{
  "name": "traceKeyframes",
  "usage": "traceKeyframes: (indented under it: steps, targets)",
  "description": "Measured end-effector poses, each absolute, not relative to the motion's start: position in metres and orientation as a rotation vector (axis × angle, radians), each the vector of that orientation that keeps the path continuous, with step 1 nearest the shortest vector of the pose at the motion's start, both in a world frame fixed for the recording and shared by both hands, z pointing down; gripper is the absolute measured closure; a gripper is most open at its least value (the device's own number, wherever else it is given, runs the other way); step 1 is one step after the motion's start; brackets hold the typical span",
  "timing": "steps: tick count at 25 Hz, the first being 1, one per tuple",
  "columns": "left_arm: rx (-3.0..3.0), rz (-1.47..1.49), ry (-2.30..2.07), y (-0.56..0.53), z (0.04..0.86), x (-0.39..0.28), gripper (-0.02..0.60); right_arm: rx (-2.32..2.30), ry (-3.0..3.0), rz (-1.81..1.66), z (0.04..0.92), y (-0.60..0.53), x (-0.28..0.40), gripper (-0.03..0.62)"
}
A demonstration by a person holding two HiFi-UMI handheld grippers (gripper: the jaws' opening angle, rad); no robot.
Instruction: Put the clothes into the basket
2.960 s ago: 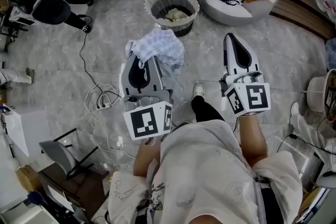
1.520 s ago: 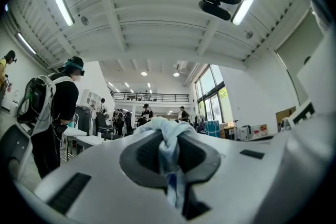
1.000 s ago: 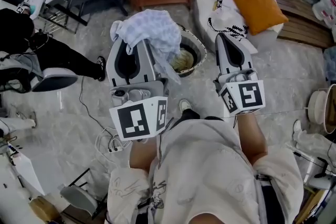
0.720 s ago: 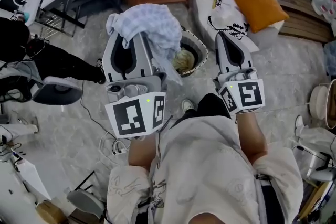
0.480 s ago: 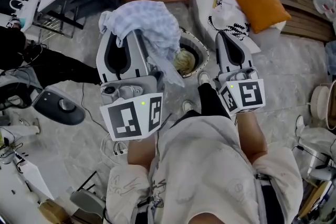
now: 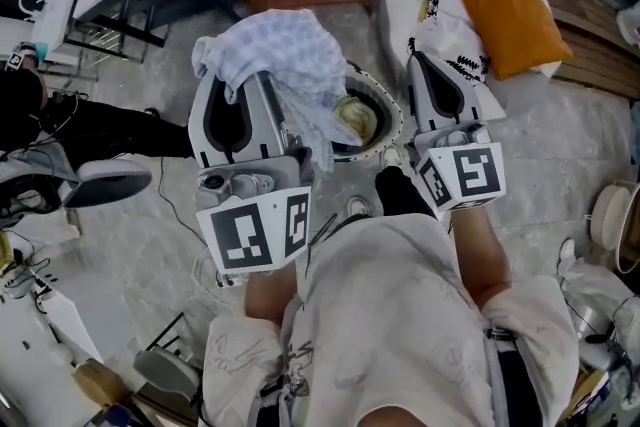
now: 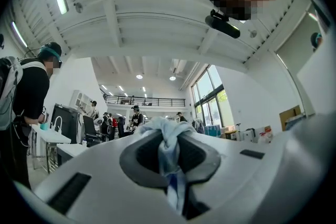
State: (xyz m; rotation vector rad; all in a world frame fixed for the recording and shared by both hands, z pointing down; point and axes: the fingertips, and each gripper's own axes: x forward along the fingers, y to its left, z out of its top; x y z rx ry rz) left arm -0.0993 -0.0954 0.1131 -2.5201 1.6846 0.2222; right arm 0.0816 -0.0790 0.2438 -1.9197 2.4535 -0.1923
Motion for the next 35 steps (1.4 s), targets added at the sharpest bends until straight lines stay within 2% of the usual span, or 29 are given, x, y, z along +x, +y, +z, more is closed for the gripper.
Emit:
traceKeyframes:
  steps: [22, 35]
  targets:
    - [-2.525, -0.290, 2.030, -0.160, 0.286, -0.071, 0.549, -1.721, 2.695, -0.377, 0.317, -0.183, 0.108, 0.606]
    - [-2.520, -0.654, 2.266, -0.156, 0.431, -0.082, 0.549, -1.603, 2.831, -0.491, 0.384, -0.205, 0.100, 0.606]
